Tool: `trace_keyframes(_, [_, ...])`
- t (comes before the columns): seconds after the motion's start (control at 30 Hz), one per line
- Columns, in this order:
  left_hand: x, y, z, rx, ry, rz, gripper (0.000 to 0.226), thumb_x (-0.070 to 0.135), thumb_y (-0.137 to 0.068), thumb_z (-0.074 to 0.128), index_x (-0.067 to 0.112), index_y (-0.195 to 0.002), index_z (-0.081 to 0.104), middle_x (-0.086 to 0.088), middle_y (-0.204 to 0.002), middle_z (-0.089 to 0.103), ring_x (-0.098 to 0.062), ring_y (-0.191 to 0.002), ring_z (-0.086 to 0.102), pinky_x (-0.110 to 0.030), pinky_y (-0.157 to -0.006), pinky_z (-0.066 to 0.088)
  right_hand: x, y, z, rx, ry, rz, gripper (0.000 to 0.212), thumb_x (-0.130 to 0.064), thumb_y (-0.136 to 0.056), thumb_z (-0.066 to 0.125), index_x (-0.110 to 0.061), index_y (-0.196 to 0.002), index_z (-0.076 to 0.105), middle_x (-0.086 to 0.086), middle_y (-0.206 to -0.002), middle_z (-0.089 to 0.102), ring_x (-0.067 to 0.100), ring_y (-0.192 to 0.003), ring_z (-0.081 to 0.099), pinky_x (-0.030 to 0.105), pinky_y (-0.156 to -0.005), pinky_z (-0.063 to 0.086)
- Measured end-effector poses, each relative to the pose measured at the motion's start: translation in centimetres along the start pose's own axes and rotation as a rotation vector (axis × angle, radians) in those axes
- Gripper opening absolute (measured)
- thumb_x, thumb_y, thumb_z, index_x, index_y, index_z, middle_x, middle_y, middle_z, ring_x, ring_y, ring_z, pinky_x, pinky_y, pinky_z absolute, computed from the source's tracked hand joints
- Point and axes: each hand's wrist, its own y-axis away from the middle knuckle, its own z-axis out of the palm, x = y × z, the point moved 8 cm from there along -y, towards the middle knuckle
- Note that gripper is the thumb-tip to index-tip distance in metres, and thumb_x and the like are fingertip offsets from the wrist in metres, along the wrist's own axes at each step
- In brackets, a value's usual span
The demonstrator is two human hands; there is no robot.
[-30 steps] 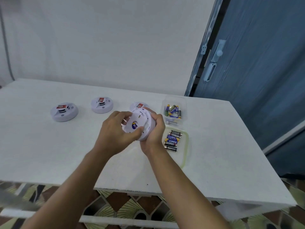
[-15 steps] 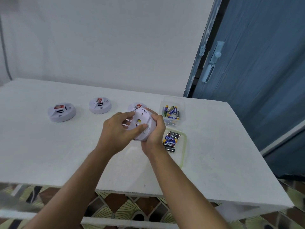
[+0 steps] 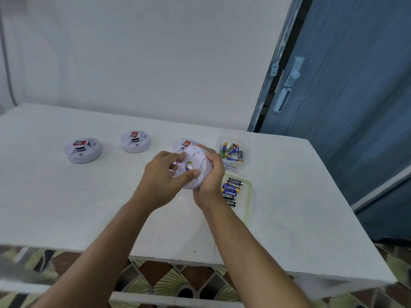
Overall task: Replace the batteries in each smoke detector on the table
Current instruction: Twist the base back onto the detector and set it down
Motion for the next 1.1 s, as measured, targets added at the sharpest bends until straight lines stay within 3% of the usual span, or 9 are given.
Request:
trace_keyframes(0.17, [-0.2,0.6,0.4,0.017,0.075,0.027,0.056,0.037,-0.081,0.075,0.018,-0.13,0.058,0.0,-0.121,0.054,-0.014,-0.101,0.056,-0.01,-0.078,0.043,0.0,0.0,0.2,-0.012,0.02,0.034,0.031,-0.022,-0.097,0.039,-0.017,-0.09,0.068,0.007,-0.082,0.069,0.023,-0.078,0.066,0.031,-0.069,0.052])
trace_keyframes(0.5, [-0.6,1.5,0.2,0.122,0.128,-0.038,0.053,0.041,-0.078,0.076,0.022,-0.125,0.062,0.008,-0.115,0.059,-0.007,-0.095,0.059,-0.016,-0.077,0.05,0.2,0.2,0.0,0.01,0.066,0.0,0.025,-0.026,-0.089,0.045,-0.02,-0.086,0.07,0.009,-0.089,0.066,0.028,-0.086,0.064,0.033,-0.073,0.051])
trace_keyframes(0.67, [-0.4,1.1,0.1,0.067,0.112,0.065,0.06,0.048,-0.07,0.069,0.025,-0.125,0.06,0.009,-0.119,0.056,-0.007,-0.1,0.057,-0.002,-0.077,0.041,0.6,-0.3,-0.1,-0.017,0.06,0.106,0.046,-0.028,-0.096,0.04,-0.025,-0.067,0.074,0.002,-0.07,0.07,0.021,-0.071,0.064,0.028,-0.064,0.049])
trace_keyframes(0.77, [-0.7,0.9,0.1,0.034,0.088,0.097,0.066,0.056,-0.068,0.066,0.025,-0.126,0.058,0.008,-0.119,0.054,-0.01,-0.1,0.057,-0.008,-0.079,0.042,0.9,-0.4,0.0,-0.029,0.073,0.143,0.048,-0.03,-0.095,0.04,-0.025,-0.061,0.075,0.001,-0.068,0.069,0.02,-0.07,0.063,0.028,-0.064,0.047])
trace_keyframes(1.0, [-1.2,0.8,0.9,-0.011,0.018,0.092,0.069,0.053,-0.073,0.066,0.02,-0.133,0.055,0.005,-0.119,0.05,-0.012,-0.104,0.052,-0.011,-0.081,0.041,1.5,-0.4,-0.4,-0.048,0.083,0.255,0.037,-0.038,-0.091,0.039,-0.015,-0.091,0.069,0.007,-0.08,0.068,0.023,-0.075,0.063,0.028,-0.064,0.049])
trace_keyframes(1.1, [-1.3,0.8,1.1,-0.037,-0.006,0.094,0.067,0.056,-0.078,0.064,0.02,-0.134,0.056,0.006,-0.116,0.05,-0.012,-0.106,0.05,-0.024,-0.09,0.043,1.9,-0.5,-1.1,-0.028,0.029,0.335,0.039,-0.038,-0.089,0.04,-0.013,-0.089,0.07,0.009,-0.08,0.068,0.026,-0.075,0.064,0.03,-0.066,0.049])
